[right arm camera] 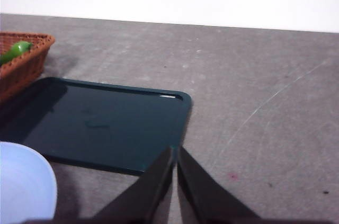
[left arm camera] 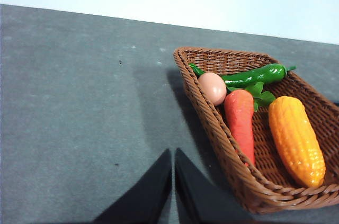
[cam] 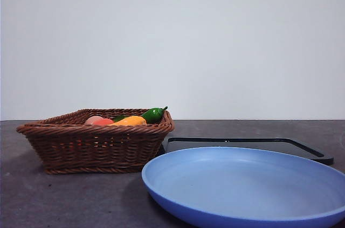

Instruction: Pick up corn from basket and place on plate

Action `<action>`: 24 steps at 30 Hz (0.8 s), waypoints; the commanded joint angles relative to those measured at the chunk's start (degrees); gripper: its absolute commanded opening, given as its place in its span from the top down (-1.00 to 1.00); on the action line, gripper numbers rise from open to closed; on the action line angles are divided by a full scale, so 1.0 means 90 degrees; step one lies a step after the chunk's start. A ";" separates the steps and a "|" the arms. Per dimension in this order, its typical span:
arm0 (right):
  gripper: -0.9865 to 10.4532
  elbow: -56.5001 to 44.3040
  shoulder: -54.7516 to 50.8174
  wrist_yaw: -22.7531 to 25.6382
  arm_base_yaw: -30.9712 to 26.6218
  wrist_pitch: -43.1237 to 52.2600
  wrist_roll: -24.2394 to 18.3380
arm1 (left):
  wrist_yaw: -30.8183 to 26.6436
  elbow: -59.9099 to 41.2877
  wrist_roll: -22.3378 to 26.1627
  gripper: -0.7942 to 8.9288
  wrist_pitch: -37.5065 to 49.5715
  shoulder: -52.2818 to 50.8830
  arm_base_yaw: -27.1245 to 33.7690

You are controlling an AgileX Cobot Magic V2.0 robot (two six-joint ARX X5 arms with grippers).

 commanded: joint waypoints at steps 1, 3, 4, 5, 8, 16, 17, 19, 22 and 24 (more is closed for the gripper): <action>0.82 -0.0061 -0.0012 -0.0019 0.0005 0.0024 0.0765 | 0.0007 -0.0107 -0.0522 0.82 -0.0180 0.0000 0.0017; 0.82 -0.0061 -0.0012 0.0002 0.0005 0.0024 0.1059 | 0.0007 -0.0107 -0.0908 0.82 -0.0177 0.0000 0.0017; 0.82 -0.0058 -0.0012 0.0000 0.0005 0.0027 0.1200 | 0.0007 -0.0107 -0.1064 0.82 -0.0177 0.0000 0.0017; 0.82 -0.0049 -0.0012 -0.0010 0.0005 0.0027 0.1377 | 0.0007 -0.0107 -0.1207 0.82 -0.0175 0.0000 0.0017; 0.82 -0.0022 -0.0012 -0.0109 0.0005 0.0185 0.1780 | 0.0007 -0.0070 -0.1525 0.82 -0.0180 0.0000 0.0017; 0.82 0.0483 -0.0007 -0.0177 0.0007 0.0432 0.2642 | 0.0102 0.0447 -0.2084 0.82 -0.0367 0.0015 0.0017; 0.82 0.0605 -0.0005 -0.0172 0.0010 0.0381 0.2640 | 0.0177 0.0561 -0.2089 0.82 -0.0427 0.0046 0.0017; 0.82 0.0852 0.0036 -0.0172 0.0010 0.0192 0.2640 | 0.0301 0.0789 -0.2098 0.82 -0.0551 0.0141 0.0017; 0.82 0.1273 0.0265 -0.0175 0.0010 -0.0214 0.2620 | 0.0410 0.1209 -0.2096 0.82 -0.0760 0.0427 0.0017; 0.82 0.1610 0.0517 -0.0202 0.0012 -0.0559 0.2511 | 0.0624 0.1513 -0.2091 0.82 -0.0804 0.0714 0.0017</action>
